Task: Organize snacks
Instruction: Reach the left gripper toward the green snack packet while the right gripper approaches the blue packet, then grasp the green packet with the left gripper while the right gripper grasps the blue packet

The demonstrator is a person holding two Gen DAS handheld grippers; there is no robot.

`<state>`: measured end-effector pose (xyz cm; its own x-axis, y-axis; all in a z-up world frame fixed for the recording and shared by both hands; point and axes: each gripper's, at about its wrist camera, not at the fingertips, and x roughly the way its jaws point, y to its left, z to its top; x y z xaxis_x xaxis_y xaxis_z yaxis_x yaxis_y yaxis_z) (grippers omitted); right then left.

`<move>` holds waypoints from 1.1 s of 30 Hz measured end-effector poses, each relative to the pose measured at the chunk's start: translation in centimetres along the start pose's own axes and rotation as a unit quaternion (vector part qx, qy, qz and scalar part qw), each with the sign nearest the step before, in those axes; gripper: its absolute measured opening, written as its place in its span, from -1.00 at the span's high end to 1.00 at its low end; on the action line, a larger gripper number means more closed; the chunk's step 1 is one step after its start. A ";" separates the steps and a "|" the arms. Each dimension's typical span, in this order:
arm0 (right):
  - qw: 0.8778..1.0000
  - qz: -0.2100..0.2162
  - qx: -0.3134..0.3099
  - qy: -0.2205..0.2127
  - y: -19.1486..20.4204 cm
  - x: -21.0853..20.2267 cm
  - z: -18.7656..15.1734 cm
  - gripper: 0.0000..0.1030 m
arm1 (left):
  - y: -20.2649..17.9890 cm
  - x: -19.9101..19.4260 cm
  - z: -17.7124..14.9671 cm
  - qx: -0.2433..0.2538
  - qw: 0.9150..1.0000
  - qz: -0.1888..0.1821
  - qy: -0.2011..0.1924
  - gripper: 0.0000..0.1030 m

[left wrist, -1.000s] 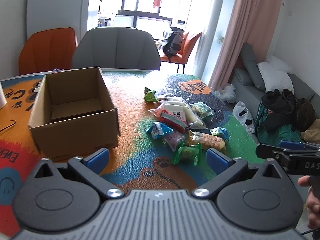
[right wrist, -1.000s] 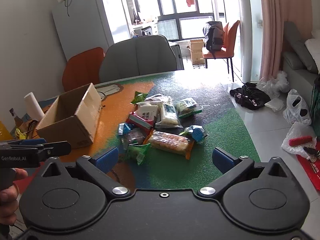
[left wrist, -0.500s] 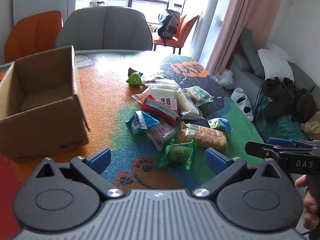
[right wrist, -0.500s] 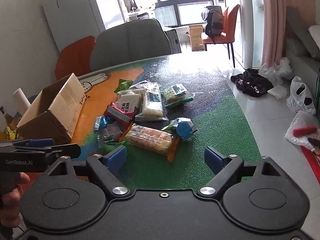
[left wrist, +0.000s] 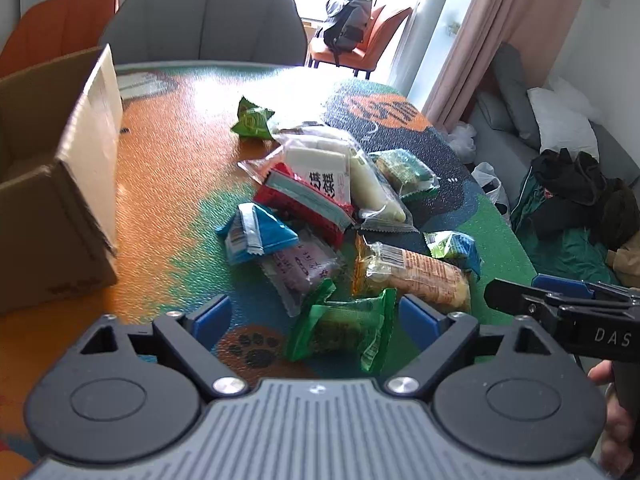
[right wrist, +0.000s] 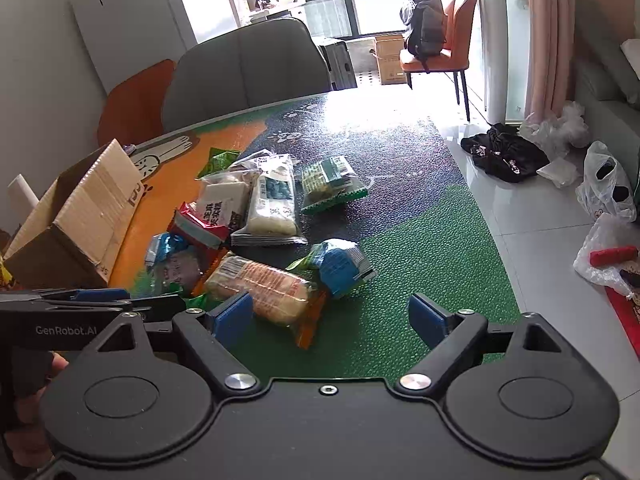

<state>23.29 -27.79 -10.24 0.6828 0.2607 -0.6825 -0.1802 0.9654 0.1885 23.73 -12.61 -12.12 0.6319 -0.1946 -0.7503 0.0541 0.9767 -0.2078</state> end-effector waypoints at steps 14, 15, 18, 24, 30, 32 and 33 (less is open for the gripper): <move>1.000 -0.006 -0.017 0.005 -0.9 4.0 2.0 -0.50 | 0.5 0.7 -0.5 -0.052 0.999 0.001 0.005 0.36; 1.000 -0.006 -0.017 0.005 -0.9 4.3 2.1 -0.49 | 0.7 0.6 -0.5 -0.057 0.998 -0.002 0.006 0.37; 1.000 -0.009 -0.019 0.009 -0.9 5.0 2.1 -0.41 | 1.2 0.2 -0.6 -0.065 0.998 -0.009 0.006 0.43; 0.998 -0.037 -0.056 0.009 0.0 5.6 1.6 0.14 | 1.7 -0.5 -0.9 -0.070 0.997 -0.015 0.000 0.53; 0.999 -0.012 -0.036 0.003 -0.6 4.3 1.4 0.43 | 1.9 -1.6 -1.0 -0.070 0.997 -0.025 -0.013 0.55; 0.999 -0.012 -0.031 -0.006 -0.5 3.7 1.4 0.43 | 2.1 -2.1 -1.0 -0.070 0.997 -0.028 -0.019 0.56; 1.000 -0.011 -0.028 -0.008 -0.4 3.4 1.4 0.43 | 2.1 -2.4 -1.0 -0.070 0.997 -0.029 -0.022 0.56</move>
<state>26.64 -27.30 -11.61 0.6983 0.2404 -0.6742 -0.2041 0.9697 0.1343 21.60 -10.15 -11.39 0.6648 -0.2430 -0.7064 -0.0156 0.9409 -0.3383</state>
